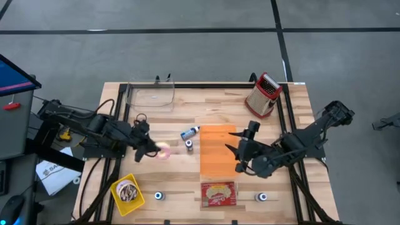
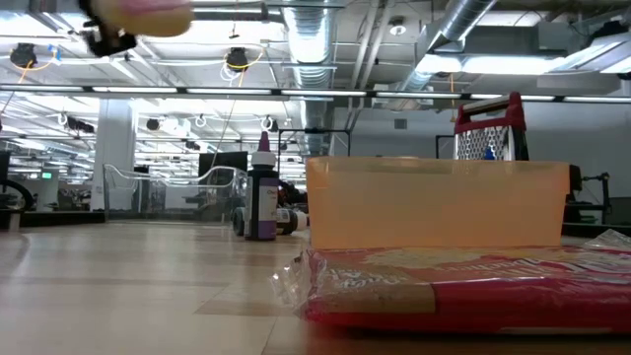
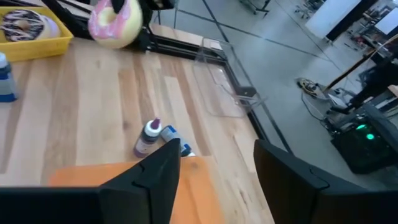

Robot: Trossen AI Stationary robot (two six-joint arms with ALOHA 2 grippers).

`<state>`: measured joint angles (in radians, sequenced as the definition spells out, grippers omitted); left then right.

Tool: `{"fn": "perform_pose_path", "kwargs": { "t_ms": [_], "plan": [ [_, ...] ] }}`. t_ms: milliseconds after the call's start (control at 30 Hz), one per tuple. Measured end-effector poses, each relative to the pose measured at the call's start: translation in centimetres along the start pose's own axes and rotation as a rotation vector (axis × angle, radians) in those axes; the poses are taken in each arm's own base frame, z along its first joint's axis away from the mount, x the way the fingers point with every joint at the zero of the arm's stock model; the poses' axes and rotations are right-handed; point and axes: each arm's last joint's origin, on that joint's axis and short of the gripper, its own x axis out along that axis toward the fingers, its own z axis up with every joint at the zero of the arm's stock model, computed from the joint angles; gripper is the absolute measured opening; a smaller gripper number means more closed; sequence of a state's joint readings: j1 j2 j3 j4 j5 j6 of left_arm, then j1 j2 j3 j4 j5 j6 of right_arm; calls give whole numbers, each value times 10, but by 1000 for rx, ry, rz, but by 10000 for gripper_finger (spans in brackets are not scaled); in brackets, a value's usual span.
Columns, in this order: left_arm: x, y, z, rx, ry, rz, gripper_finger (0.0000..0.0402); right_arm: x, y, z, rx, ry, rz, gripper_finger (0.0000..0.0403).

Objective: Pick & Place Food Item
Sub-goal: Put the pink donut into the yellow basket

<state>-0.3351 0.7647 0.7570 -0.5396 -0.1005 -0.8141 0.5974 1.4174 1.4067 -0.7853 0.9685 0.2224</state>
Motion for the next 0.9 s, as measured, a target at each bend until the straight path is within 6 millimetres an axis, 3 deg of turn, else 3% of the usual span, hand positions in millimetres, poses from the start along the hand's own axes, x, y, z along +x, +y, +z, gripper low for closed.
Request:
{"fn": "perform_pose_path", "kwargs": {
  "t_ms": [300,500,733,900],
  "plan": [
    [-7,-3,-35,-197,471,-64,51,-8,6,-3,15,-5,19,193],
    [-10,-16,-55,-321,601,-29,49,-12,8,-3,26,-14,16,191],
    [3,-35,-91,-349,768,83,42,-12,8,-3,33,-18,6,191],
    [13,-49,-111,-340,774,98,43,-12,7,-3,35,-23,-11,191]
  ]
}}
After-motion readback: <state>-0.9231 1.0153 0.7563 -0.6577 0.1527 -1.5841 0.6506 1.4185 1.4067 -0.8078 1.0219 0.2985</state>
